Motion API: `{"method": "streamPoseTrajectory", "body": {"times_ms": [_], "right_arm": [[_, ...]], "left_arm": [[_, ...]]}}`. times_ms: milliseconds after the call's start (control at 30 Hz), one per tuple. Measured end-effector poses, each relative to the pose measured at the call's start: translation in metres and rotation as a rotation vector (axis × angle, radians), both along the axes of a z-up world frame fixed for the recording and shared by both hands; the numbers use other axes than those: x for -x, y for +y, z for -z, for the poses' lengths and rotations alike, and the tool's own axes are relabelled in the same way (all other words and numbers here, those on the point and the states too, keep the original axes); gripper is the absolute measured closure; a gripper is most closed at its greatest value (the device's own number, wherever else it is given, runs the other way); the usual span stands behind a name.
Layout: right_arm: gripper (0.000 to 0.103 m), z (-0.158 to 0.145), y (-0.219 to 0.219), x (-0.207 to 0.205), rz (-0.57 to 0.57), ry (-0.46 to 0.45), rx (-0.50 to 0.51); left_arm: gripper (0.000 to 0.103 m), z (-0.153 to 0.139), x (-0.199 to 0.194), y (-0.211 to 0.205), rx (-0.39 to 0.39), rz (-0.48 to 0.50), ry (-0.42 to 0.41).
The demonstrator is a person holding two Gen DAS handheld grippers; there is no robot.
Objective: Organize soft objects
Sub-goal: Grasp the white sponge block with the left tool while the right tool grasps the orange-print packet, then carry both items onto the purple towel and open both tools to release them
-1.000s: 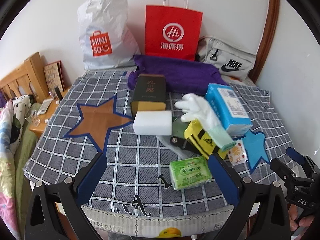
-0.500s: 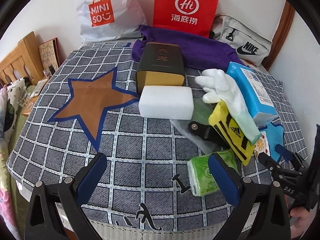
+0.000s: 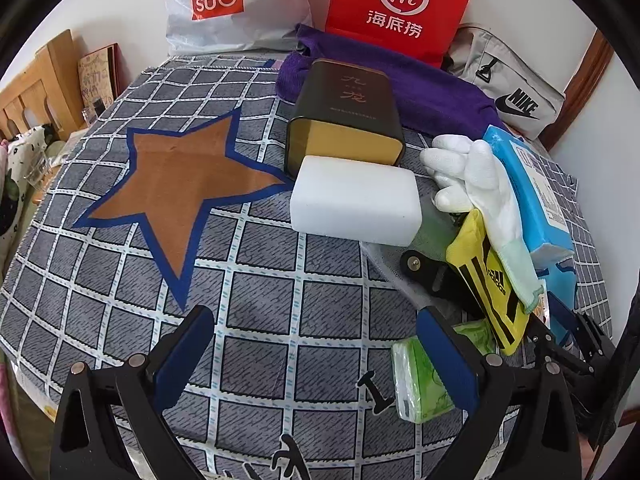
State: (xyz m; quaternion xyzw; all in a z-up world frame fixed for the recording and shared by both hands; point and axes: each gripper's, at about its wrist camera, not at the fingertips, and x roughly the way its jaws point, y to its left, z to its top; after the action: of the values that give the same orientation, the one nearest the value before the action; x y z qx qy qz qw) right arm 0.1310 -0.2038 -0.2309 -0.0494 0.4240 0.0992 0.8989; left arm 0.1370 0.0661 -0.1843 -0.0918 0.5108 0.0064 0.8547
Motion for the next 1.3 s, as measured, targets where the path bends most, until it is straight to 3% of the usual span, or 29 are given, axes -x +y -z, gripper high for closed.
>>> {"method": "streamPoseTrajectory", "body": {"times_ms": [233, 800, 833, 900, 933, 1300], "right_arm": [[0.057, -0.002, -0.008, 0.005, -0.028, -0.001, 0.017], [0.058, -0.009, -0.047, -0.005, 0.028, 0.04, -0.077], [0.058, -0.009, -0.047, -0.006, 0.025, 0.042, -0.071], [0.058, -0.009, -0.045, -0.007, 0.02, 0.047, -0.065], [0.058, -0.009, -0.045, -0.008, 0.018, 0.049, -0.061], [0.058, -0.047, -0.045, -0.004, 0.002, -0.014, -0.101]], "left_arm": [[0.001, -0.001, -0.007, 0.004, 0.021, 0.017, -0.024], [0.001, 0.011, -0.064, -0.01, 0.05, 0.05, -0.033], [0.002, 0.013, -0.066, -0.01, 0.062, 0.05, -0.033], [0.02, 0.015, -0.069, -0.008, 0.088, 0.044, -0.045], [0.023, 0.017, -0.069, -0.007, 0.096, 0.046, -0.038], [0.024, -0.018, -0.042, 0.011, 0.024, 0.046, -0.071]]}}
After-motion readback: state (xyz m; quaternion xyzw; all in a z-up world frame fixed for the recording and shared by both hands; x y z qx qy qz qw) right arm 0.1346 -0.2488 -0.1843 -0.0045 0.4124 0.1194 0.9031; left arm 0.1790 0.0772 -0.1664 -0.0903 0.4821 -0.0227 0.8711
